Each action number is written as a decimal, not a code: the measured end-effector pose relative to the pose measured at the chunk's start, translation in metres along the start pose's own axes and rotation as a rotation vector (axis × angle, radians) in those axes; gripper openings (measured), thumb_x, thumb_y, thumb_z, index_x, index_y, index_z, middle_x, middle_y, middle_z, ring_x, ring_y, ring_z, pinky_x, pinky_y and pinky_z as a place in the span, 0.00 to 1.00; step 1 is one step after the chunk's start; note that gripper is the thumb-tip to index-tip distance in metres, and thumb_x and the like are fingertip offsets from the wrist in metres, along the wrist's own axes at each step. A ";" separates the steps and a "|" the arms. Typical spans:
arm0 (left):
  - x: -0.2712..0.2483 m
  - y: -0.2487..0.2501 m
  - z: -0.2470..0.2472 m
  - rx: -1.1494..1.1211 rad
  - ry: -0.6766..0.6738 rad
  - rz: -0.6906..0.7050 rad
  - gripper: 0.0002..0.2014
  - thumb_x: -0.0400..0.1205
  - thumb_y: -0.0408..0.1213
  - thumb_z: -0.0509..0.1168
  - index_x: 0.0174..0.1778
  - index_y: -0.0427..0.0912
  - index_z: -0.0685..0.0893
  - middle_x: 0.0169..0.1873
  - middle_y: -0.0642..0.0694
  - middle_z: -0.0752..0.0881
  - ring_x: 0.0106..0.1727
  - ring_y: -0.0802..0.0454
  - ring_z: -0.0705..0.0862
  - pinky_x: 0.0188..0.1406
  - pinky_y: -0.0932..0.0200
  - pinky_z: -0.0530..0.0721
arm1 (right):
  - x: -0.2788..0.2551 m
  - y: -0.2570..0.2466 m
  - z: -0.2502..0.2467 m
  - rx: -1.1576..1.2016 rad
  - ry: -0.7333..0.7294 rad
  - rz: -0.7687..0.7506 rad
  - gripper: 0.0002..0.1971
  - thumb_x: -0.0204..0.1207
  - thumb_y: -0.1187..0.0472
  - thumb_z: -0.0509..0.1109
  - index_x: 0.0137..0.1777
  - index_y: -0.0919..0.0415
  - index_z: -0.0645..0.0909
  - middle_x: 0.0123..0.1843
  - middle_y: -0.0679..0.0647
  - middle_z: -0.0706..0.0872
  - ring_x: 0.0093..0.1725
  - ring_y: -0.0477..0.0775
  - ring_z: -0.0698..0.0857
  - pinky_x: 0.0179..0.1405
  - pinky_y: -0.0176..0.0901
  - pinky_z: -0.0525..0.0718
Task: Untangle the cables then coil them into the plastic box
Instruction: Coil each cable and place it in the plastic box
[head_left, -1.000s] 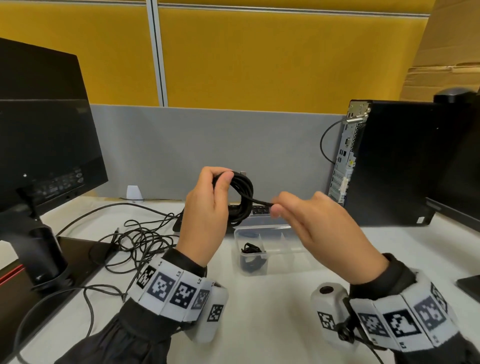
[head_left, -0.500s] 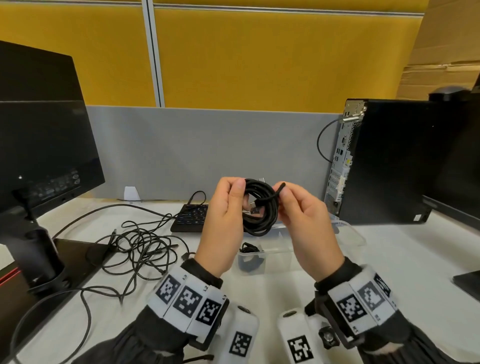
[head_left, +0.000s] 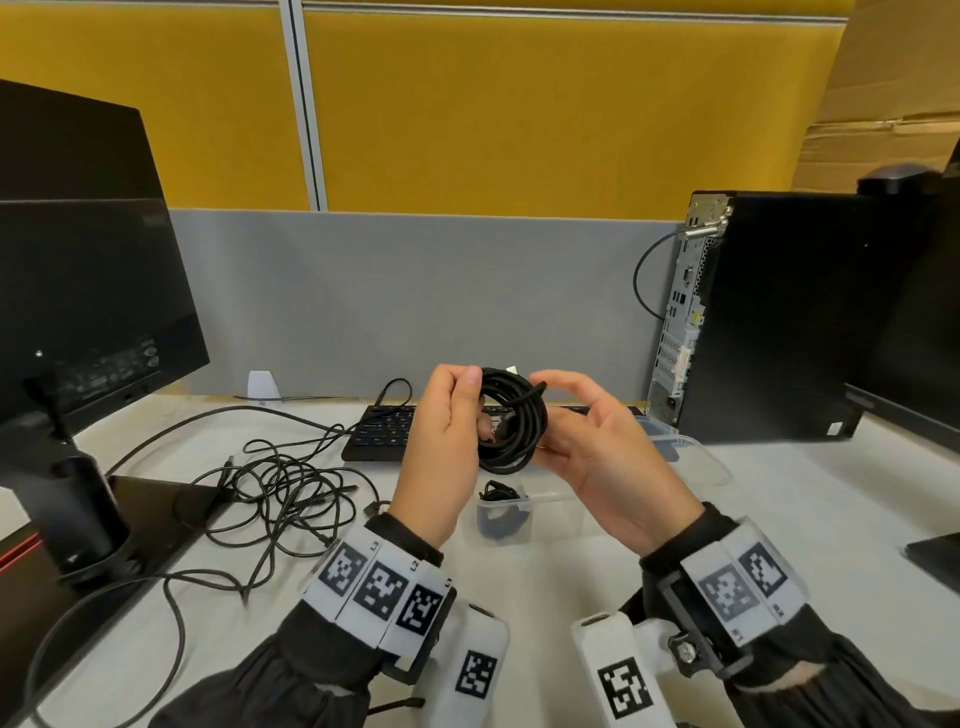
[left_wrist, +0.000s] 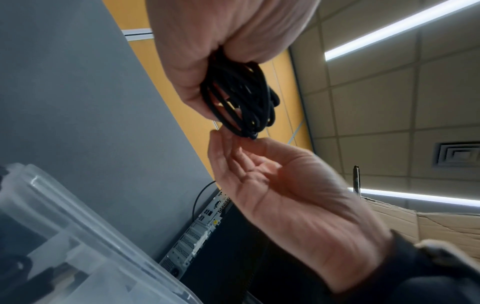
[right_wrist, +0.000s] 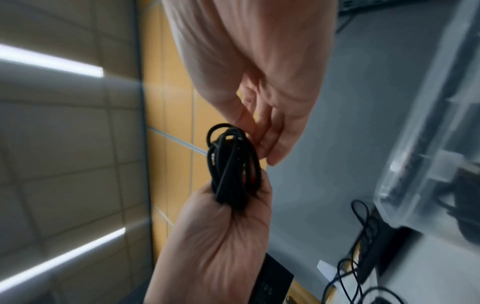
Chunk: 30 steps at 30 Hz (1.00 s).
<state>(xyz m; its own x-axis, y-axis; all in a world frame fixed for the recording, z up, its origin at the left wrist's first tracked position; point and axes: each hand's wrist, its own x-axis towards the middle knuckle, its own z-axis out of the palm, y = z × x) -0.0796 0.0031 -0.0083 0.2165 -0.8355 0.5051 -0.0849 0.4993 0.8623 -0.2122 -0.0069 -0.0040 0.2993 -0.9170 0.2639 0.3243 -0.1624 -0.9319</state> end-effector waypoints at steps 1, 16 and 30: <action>0.001 0.000 -0.001 0.012 -0.001 0.012 0.12 0.87 0.41 0.52 0.40 0.44 0.76 0.25 0.54 0.72 0.27 0.59 0.70 0.33 0.59 0.72 | -0.002 -0.002 0.001 -0.047 -0.011 -0.010 0.11 0.80 0.71 0.62 0.58 0.59 0.78 0.44 0.61 0.90 0.44 0.54 0.88 0.47 0.44 0.86; -0.004 0.006 0.000 0.193 0.076 0.354 0.07 0.84 0.45 0.52 0.45 0.52 0.75 0.34 0.53 0.80 0.30 0.53 0.76 0.33 0.54 0.75 | -0.009 -0.004 0.013 -0.248 0.004 -0.078 0.21 0.72 0.49 0.67 0.60 0.62 0.81 0.50 0.55 0.90 0.55 0.52 0.88 0.61 0.48 0.83; -0.007 0.004 0.002 0.096 0.086 0.320 0.05 0.83 0.41 0.55 0.44 0.51 0.76 0.29 0.48 0.81 0.26 0.59 0.78 0.29 0.67 0.78 | -0.008 -0.008 0.007 -0.234 -0.123 0.114 0.20 0.71 0.41 0.62 0.48 0.57 0.83 0.46 0.49 0.87 0.49 0.44 0.83 0.50 0.44 0.72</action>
<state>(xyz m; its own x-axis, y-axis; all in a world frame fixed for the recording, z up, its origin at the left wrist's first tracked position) -0.0839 0.0110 -0.0081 0.2447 -0.6152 0.7494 -0.2519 0.7060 0.6619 -0.2107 0.0050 0.0034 0.4331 -0.8853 0.1691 0.0706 -0.1537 -0.9856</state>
